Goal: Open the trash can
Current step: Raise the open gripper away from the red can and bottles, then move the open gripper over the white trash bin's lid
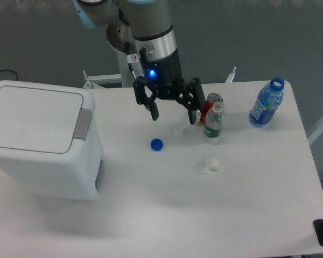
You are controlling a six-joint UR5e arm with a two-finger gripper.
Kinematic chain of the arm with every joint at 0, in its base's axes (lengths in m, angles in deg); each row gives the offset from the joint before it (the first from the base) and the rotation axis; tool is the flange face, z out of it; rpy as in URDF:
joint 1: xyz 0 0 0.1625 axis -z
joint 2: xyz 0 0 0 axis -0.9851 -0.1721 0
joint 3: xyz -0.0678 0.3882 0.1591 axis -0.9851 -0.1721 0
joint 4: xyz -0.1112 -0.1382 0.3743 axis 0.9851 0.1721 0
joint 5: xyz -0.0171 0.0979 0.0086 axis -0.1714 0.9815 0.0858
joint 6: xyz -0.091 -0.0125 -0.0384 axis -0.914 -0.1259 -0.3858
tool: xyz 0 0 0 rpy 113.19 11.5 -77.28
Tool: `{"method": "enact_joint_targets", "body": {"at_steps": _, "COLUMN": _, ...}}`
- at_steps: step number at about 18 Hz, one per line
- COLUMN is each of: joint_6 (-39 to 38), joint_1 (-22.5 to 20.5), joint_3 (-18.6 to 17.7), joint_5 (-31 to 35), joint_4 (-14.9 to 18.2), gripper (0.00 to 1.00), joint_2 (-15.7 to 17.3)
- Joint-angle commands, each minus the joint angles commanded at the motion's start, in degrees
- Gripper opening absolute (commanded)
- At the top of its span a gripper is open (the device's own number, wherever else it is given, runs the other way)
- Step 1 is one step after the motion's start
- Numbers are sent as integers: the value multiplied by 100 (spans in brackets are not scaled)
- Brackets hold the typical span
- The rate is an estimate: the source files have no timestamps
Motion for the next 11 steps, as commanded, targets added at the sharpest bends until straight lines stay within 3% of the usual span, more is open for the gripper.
{"method": "enact_joint_targets", "body": {"at_steps": 11, "joint_6": -1432, "joint_1": 176, "joint_3": 131, "joint_5": -808, "joint_4": -9, "gripper": 100, "joint_2": 70}}
